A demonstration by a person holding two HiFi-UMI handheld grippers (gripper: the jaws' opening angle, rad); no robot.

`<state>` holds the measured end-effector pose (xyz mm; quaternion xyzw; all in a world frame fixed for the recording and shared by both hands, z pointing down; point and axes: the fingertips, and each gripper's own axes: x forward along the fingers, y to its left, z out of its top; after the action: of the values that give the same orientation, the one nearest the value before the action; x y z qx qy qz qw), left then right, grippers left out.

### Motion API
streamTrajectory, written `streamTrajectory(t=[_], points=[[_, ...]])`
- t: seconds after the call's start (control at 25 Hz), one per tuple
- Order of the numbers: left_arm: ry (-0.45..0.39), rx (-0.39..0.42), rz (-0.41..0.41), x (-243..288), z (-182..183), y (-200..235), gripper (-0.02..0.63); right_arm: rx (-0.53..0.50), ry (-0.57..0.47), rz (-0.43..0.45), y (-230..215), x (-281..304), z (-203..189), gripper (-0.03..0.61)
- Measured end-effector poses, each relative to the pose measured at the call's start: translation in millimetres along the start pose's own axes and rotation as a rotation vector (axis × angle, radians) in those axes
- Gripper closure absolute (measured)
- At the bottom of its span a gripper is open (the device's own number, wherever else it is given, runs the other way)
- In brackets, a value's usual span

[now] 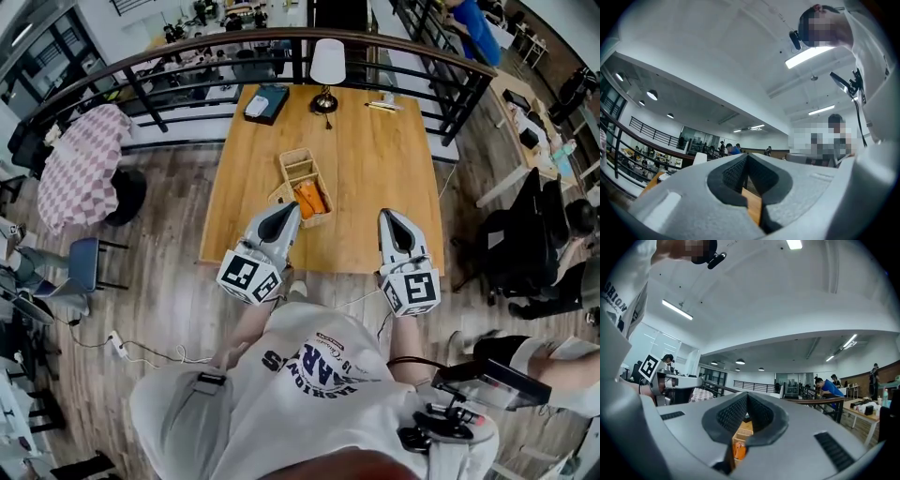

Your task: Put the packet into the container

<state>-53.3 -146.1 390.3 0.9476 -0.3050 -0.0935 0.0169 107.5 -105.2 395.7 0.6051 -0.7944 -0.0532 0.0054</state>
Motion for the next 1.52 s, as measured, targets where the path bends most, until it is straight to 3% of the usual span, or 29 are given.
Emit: streamTrajectory(t=[0.28,0.84,1.16,1.52], points=[[0.019,0.006,-0.085,-17.3,-14.2,-106.5,0.615,0.023,0.010,-0.001,-2.1,-88.5,-7.9,0.572],[0.057,-0.008,-0.060,-125.4,-37.5,-249.0,0.614,0.040,0.046,0.056,52.8,-254.9,-23.1,0.572],[0.100,0.001,-0.074,-173.6,-22.4,-299.3,0.615,0.087,0.057,0.057,81.7,-306.7,-16.2,0.572],[0.117,0.003,-0.116,-175.6,-29.1,-288.8,0.614,0.095,0.070,0.021,89.4,-308.2,-24.8,0.572]])
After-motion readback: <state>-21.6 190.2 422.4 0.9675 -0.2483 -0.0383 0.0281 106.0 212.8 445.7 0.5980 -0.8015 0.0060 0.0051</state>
